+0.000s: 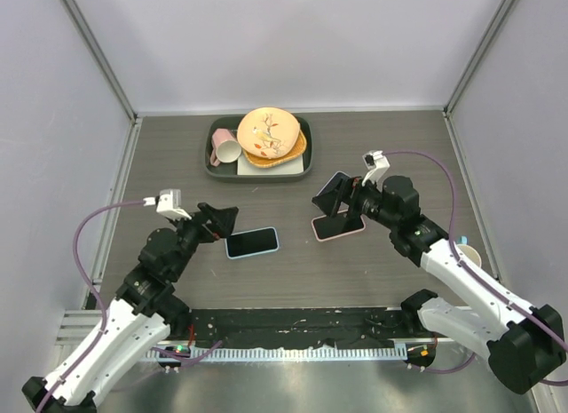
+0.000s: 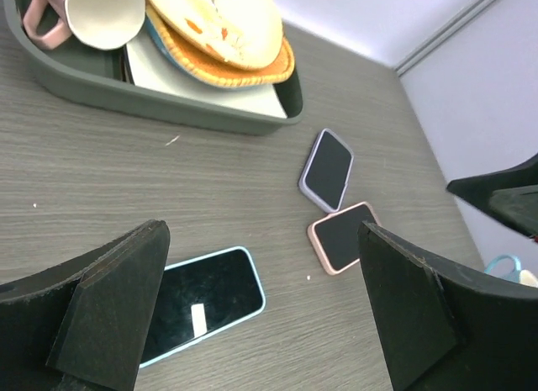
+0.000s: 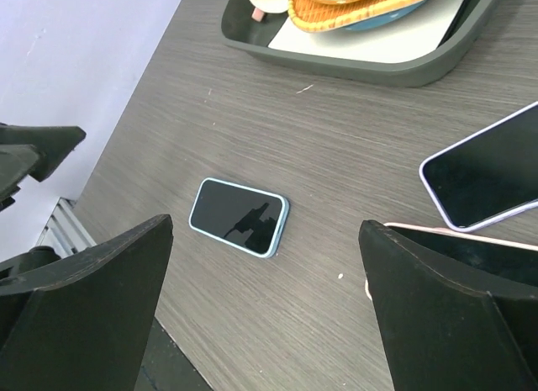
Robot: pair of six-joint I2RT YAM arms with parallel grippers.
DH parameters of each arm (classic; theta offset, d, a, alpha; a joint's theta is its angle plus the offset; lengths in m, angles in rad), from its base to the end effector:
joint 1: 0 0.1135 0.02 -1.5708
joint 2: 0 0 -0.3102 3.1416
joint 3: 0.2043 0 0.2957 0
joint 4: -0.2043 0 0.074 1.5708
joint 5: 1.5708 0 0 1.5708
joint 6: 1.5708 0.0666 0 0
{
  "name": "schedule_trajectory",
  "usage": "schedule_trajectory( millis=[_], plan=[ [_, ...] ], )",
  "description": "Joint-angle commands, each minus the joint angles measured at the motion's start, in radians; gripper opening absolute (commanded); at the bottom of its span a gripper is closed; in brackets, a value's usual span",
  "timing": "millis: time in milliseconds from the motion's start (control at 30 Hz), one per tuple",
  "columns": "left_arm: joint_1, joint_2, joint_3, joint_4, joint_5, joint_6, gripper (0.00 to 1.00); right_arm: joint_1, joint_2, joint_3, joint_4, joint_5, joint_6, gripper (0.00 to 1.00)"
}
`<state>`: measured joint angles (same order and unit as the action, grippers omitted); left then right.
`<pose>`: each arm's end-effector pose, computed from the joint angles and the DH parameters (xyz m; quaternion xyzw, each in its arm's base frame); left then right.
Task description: Put the phone into the phone case
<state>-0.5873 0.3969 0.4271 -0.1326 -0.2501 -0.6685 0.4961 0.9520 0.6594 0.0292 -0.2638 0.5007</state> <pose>0.1418 -0.0746 0.2880 -0.1134 0.7326 -0.3156 0.5924 0.2276 0.1429 0.3041 -0.0782 0.7871 0.3799 0.4796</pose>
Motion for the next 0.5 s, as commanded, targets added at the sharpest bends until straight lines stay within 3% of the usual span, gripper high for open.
schedule_trajectory(
  millis=[0,233,400,467],
  plan=[
    [0.004,0.127,0.044,0.016,0.076,0.040,1.00,-0.002,-0.025,-0.011,0.020,0.089,-0.016,0.99],
    [0.004,0.367,0.113,0.039,0.159,0.049,1.00,-0.013,-0.009,-0.004,-0.018,0.173,-0.001,0.99],
    [0.004,0.415,0.111,0.109,0.238,0.081,1.00,-0.016,-0.044,-0.015,-0.023,0.259,-0.010,1.00],
    [0.004,0.410,0.107,0.128,0.244,0.104,1.00,-0.018,-0.059,-0.023,-0.022,0.359,-0.013,1.00]
  ],
)
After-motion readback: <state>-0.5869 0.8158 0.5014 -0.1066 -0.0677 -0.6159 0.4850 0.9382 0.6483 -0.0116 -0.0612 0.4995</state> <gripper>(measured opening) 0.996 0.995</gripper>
